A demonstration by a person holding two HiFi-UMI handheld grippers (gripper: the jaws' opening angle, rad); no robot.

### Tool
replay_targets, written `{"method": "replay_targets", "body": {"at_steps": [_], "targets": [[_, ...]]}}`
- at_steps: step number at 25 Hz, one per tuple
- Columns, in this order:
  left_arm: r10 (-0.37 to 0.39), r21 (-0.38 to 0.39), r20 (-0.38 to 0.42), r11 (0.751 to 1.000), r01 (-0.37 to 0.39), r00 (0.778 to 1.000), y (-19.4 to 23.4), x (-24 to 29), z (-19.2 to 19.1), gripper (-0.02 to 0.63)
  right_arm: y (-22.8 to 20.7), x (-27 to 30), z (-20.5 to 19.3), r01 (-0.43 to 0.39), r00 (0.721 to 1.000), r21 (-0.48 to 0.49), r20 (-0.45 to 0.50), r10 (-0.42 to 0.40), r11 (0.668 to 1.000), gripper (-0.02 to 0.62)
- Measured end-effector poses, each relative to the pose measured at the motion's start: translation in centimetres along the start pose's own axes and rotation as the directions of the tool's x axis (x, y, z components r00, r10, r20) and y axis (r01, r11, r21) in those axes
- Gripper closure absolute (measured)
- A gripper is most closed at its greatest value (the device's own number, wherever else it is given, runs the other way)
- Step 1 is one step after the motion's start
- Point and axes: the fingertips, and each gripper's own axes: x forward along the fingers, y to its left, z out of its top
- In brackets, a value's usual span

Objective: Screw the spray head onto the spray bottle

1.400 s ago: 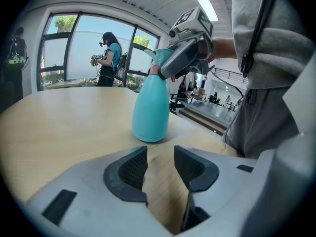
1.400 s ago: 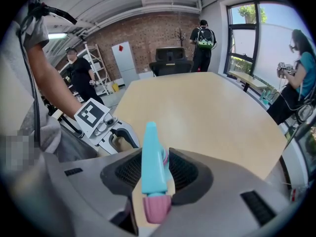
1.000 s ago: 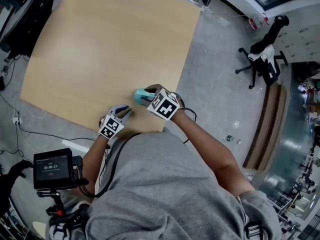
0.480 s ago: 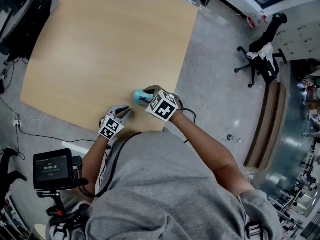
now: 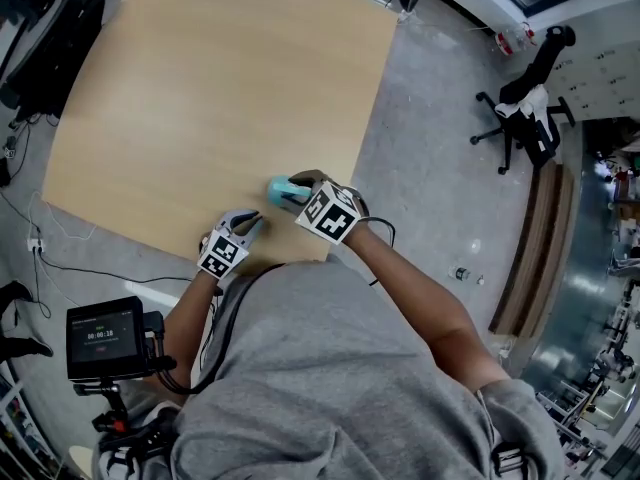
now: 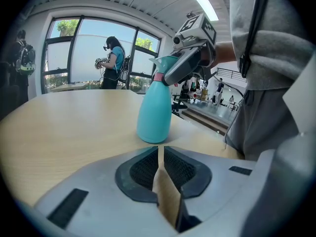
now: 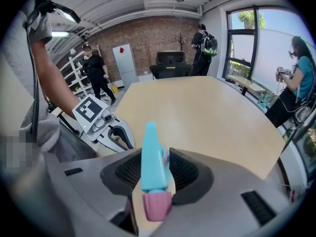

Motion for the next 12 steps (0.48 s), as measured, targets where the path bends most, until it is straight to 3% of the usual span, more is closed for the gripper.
{"method": "replay_targets", "body": {"at_steps": [12], "targets": [[0.031,-0.008,0.029,1.0,-0.031,0.999,1.2,-0.4,0.9,0.568,-0.4,0.2,-0.1,0.008,1.0,-0.013,-0.008,-0.008,1.0,0.449]]}}
